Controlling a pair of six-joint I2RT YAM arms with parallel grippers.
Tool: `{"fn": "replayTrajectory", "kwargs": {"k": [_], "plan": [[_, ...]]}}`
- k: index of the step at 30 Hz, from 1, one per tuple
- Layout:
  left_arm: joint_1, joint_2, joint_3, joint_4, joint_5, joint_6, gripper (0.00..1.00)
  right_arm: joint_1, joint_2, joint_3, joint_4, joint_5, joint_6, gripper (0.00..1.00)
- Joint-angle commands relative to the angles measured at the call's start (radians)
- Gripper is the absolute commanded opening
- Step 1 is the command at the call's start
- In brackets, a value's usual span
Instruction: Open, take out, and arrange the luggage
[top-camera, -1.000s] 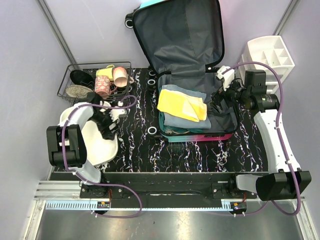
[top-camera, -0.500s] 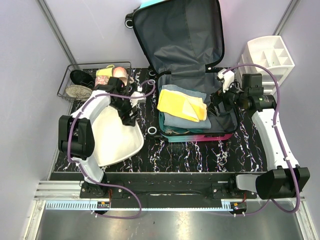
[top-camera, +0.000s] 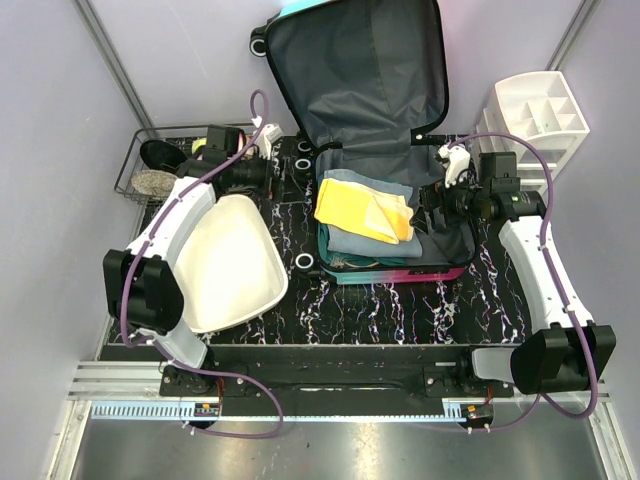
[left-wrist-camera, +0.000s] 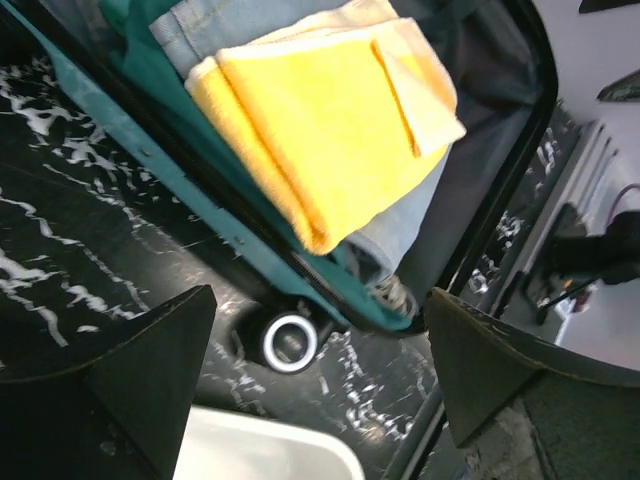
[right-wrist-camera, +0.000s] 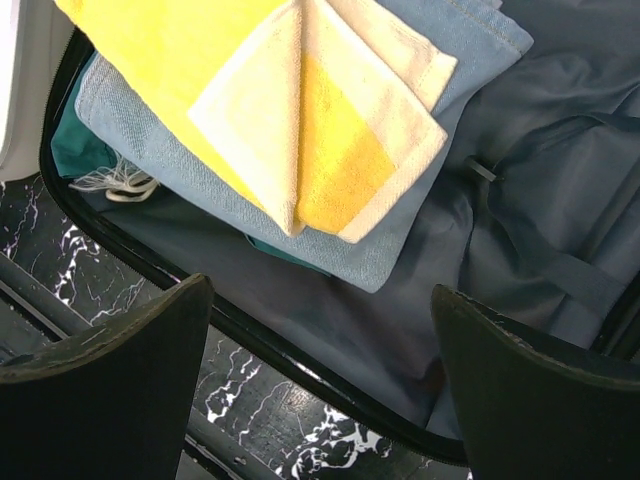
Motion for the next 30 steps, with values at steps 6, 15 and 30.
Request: {"fn": "replayTrajectory", "kwargs": {"k": [6,15,30], "plan": [[-0.105,0.082,-0.027,0.209,-0.144,-0.368,0.84,-0.002,-0.026,-0.007,0.031,0.051,0.055,1.0],[-0.174,0.176,-0.029,0.225,-0.21,-0.394,0.78,-0.005,-0.032,-0.011,0.028,0.063,0.041,1.0],[-0.213,0.184,0.043,0.261,-0.215,-0.32,0.25,-0.005,-0.04,-0.013,0.022,0.074,0.03,1.0]]}}
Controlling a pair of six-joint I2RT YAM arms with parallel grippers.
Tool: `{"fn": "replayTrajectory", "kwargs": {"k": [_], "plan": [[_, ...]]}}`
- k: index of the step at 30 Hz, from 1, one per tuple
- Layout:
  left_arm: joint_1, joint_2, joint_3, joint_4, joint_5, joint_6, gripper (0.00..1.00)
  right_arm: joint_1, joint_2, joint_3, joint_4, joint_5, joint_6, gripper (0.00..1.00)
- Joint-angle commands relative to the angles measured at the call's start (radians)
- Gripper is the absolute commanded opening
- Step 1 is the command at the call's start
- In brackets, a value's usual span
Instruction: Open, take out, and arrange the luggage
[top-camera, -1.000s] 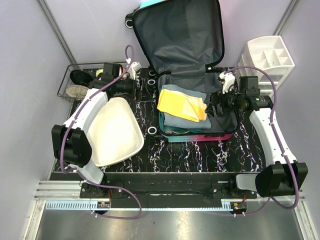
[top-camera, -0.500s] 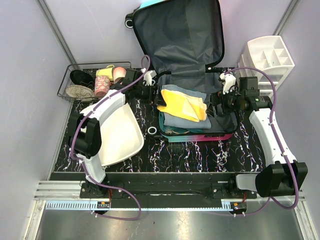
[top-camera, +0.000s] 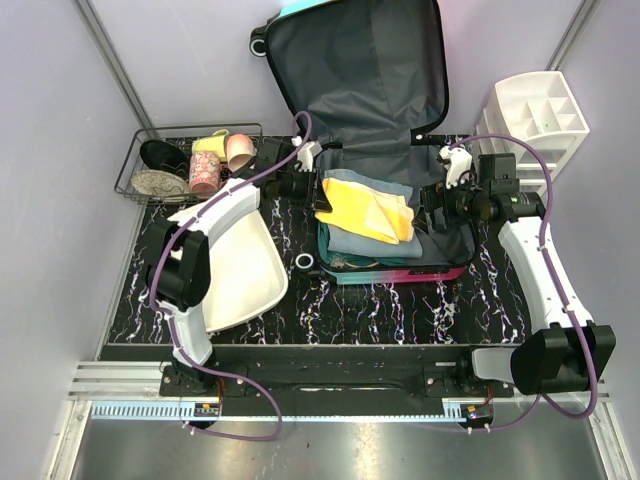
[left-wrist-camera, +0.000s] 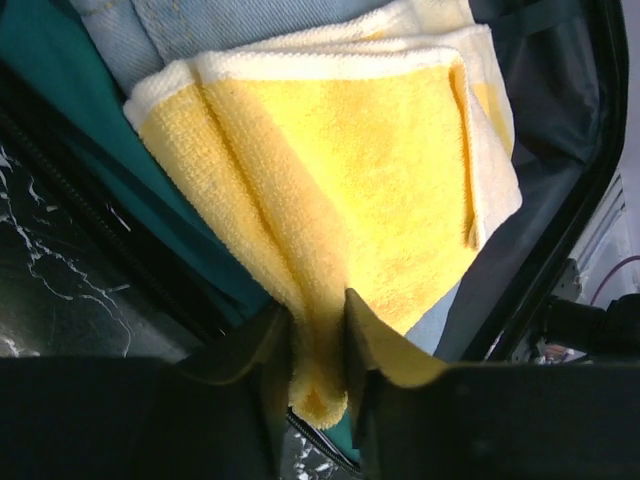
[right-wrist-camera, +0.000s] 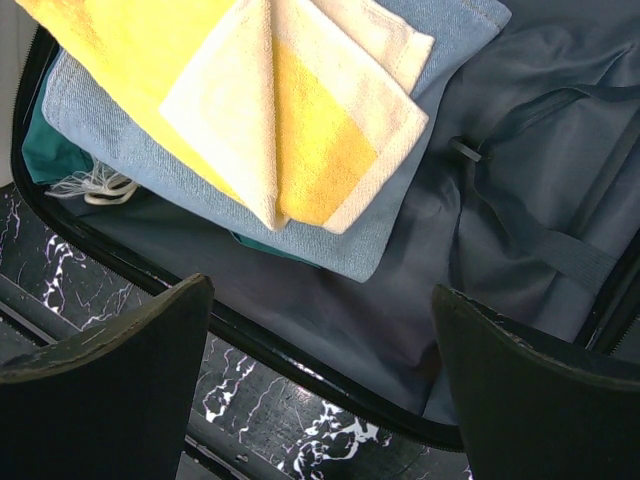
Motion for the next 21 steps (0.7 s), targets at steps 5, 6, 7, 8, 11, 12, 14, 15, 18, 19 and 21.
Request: {"fn": "replayTrajectory", "kwargs": {"k": [5,6,7,8,11,12,14,15,18,19,21], "plan": [[-0.024,-0.108,0.063,-0.006,-0.047,0.138,0.03,-0.004,-0.039,-0.002,0.023,0.011,-0.015,1.0],[-0.03,-0.117,0.066,-0.019,-0.062,0.167,0.03,-0.004,-0.039,-0.002,0.021,0.008,-0.015,1.0],[-0.035,-0.135,0.075,-0.046,-0.079,0.187,0.03,-0.004,-0.038,0.0,0.023,0.006,-0.016,1.0],[-0.038,-0.145,0.079,-0.063,-0.096,0.209,0.03,-0.003,-0.038,0.0,0.023,0.005,-0.019,1.0],[-0.053,-0.174,0.099,-0.135,-0.185,0.29,0.12,-0.003,-0.038,0.001,0.023,-0.001,-0.024,1.0],[-0.055,-0.177,0.103,-0.151,-0.221,0.309,0.14,-0.004,-0.038,0.001,0.021,-0.005,-0.025,1.0],[-0.055,-0.175,0.115,-0.189,-0.231,0.319,0.14,-0.004,-0.035,0.0,0.026,-0.011,-0.027,1.0],[-0.055,-0.171,0.118,-0.197,-0.234,0.319,0.11,-0.003,-0.033,0.0,0.029,-0.015,-0.027,1.0],[-0.055,-0.162,0.118,-0.211,-0.237,0.319,0.07,-0.003,-0.027,0.001,0.031,-0.023,-0.03,1.0],[-0.055,-0.157,0.116,-0.217,-0.236,0.318,0.09,-0.003,-0.026,0.003,0.031,-0.024,-0.031,1.0],[-0.053,-0.143,0.121,-0.227,-0.236,0.344,0.25,-0.004,-0.027,0.005,0.032,-0.031,-0.031,1.0]]}}
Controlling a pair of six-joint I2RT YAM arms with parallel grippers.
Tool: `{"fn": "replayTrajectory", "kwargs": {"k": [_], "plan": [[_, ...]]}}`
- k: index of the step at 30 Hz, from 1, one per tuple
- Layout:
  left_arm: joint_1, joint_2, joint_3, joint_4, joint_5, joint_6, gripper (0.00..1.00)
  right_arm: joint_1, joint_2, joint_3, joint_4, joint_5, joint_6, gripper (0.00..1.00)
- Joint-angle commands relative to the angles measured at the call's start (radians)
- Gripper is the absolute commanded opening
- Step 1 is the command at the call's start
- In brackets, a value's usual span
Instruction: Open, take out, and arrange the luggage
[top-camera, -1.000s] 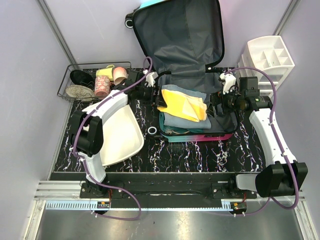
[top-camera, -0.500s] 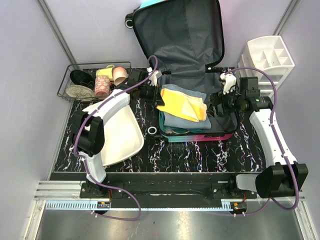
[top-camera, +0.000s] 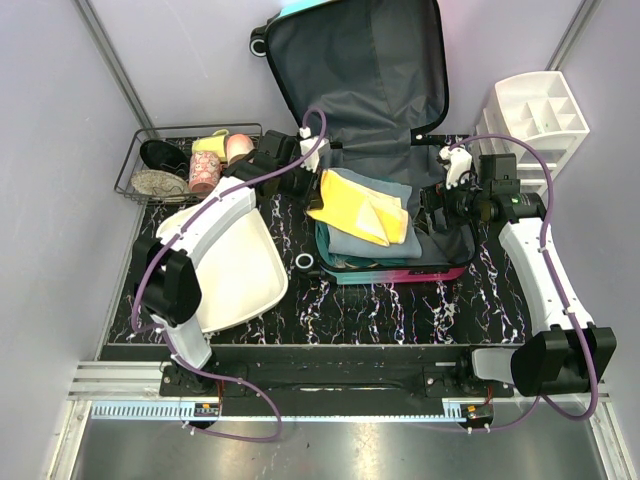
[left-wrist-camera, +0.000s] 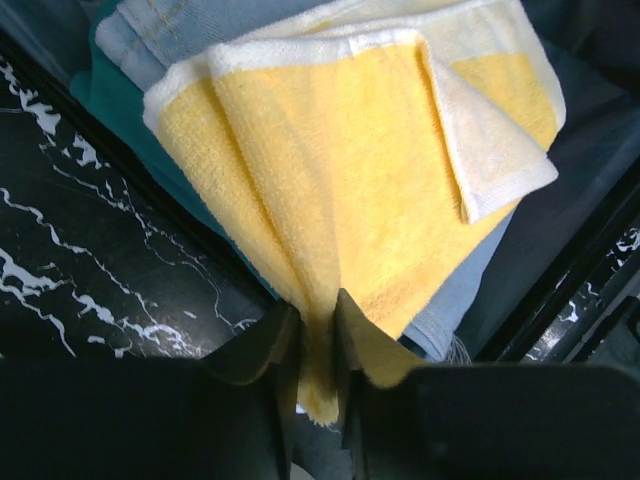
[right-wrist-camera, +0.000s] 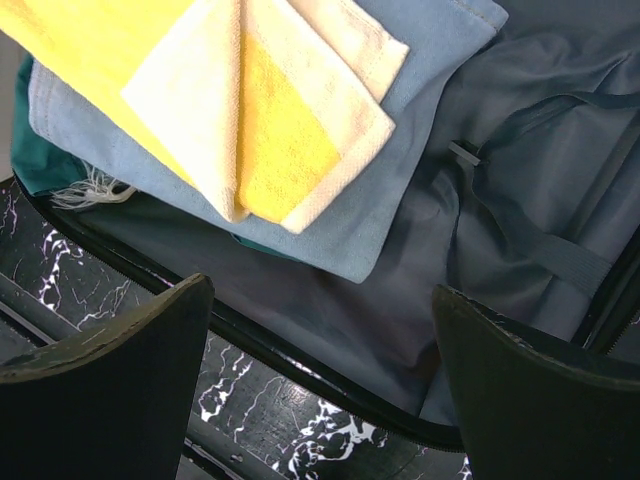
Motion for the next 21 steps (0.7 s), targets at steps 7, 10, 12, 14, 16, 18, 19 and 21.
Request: {"fn": "replayTrajectory", "kwargs": {"k": [7,10,12,14,16,18,19,21], "plan": [[0.019,0.03,0.055,-0.029,0.002,0.041,0.3,-0.003,-0.033,0.006,0.027,-0.02,-0.013,1.0],[0.019,0.031,0.068,-0.013,0.02,0.04,0.17,-0.003,-0.05,-0.003,0.023,-0.008,-0.019,1.0],[0.019,0.027,0.078,-0.007,0.014,0.038,0.13,-0.004,-0.057,-0.009,0.016,0.0,-0.024,1.0],[0.019,0.013,0.086,-0.01,-0.004,0.051,0.1,-0.004,-0.067,-0.014,0.012,0.003,-0.027,1.0],[0.019,-0.016,0.098,-0.022,-0.03,0.075,0.08,-0.003,-0.074,-0.018,0.01,0.006,-0.03,1.0],[0.02,-0.038,0.126,-0.048,-0.076,0.135,0.0,-0.004,-0.077,-0.02,0.007,0.011,-0.036,1.0],[0.019,-0.059,0.137,-0.09,-0.093,0.161,0.0,-0.004,-0.079,-0.023,0.009,0.012,-0.038,1.0],[0.017,-0.081,0.172,-0.145,-0.069,0.285,0.0,-0.003,-0.079,-0.026,0.009,0.009,-0.041,1.0]]}}
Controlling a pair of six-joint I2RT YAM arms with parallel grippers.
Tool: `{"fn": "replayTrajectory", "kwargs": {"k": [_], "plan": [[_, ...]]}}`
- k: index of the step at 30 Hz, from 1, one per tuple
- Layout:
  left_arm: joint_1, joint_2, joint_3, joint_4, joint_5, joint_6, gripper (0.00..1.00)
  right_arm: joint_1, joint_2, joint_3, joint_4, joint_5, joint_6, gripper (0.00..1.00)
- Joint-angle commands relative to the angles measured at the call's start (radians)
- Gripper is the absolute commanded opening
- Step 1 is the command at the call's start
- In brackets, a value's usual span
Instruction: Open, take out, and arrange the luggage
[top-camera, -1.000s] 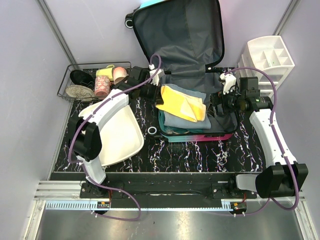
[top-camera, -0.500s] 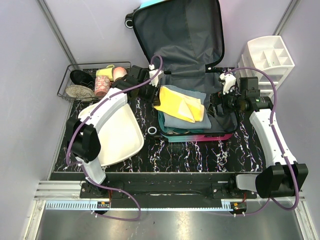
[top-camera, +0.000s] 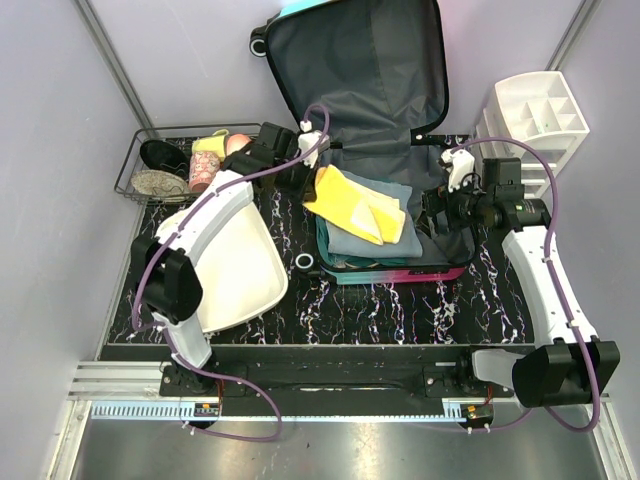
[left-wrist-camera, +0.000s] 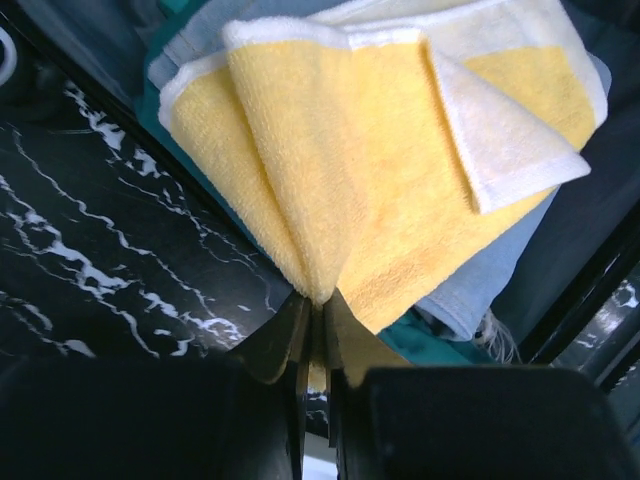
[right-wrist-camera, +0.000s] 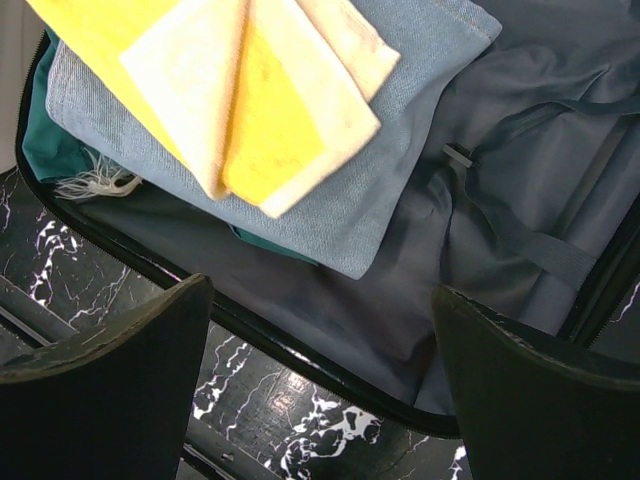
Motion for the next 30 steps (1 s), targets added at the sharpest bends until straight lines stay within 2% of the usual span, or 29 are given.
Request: {"fn": "replayTrajectory", "kwargs": {"k": [1,4,5,7,12,16,19,21,25,30], "plan": [[-0.004,-0.129,0.106,-0.14,-0.043,0.224,0.0,-0.003,-0.024,-0.012,0.012,0.003,-0.02,1.0],[-0.008,-0.188,0.108,-0.24,-0.05,0.346,0.0,-0.003,-0.013,-0.015,0.014,-0.011,-0.023,1.0],[-0.008,-0.239,0.099,-0.338,-0.002,0.437,0.0,-0.003,-0.007,-0.015,0.018,-0.017,-0.035,1.0],[-0.008,-0.287,0.077,-0.395,0.054,0.513,0.0,-0.003,0.002,-0.013,0.021,-0.025,-0.041,1.0],[-0.008,-0.497,-0.038,-0.53,0.088,0.607,0.0,-0.003,0.03,-0.01,0.024,-0.052,-0.049,1.0],[-0.007,-0.648,-0.099,-0.641,0.208,0.659,0.0,-0.003,0.051,-0.01,0.029,-0.085,-0.046,1.0],[-0.008,-0.777,-0.137,-0.723,0.23,0.718,0.0,-0.004,0.07,-0.009,0.028,-0.108,-0.044,1.0],[-0.008,-0.847,-0.179,-0.791,0.209,0.736,0.0,-0.004,0.079,-0.01,0.026,-0.118,-0.043,1.0],[-0.008,-0.927,-0.321,-0.82,0.059,0.766,0.0,-0.003,0.099,-0.012,0.027,-0.148,-0.032,1.0],[0.013,-0.989,-0.487,-0.636,-0.131,0.779,0.0,-0.004,0.111,-0.004,0.027,-0.168,-0.015,1.0]]}}
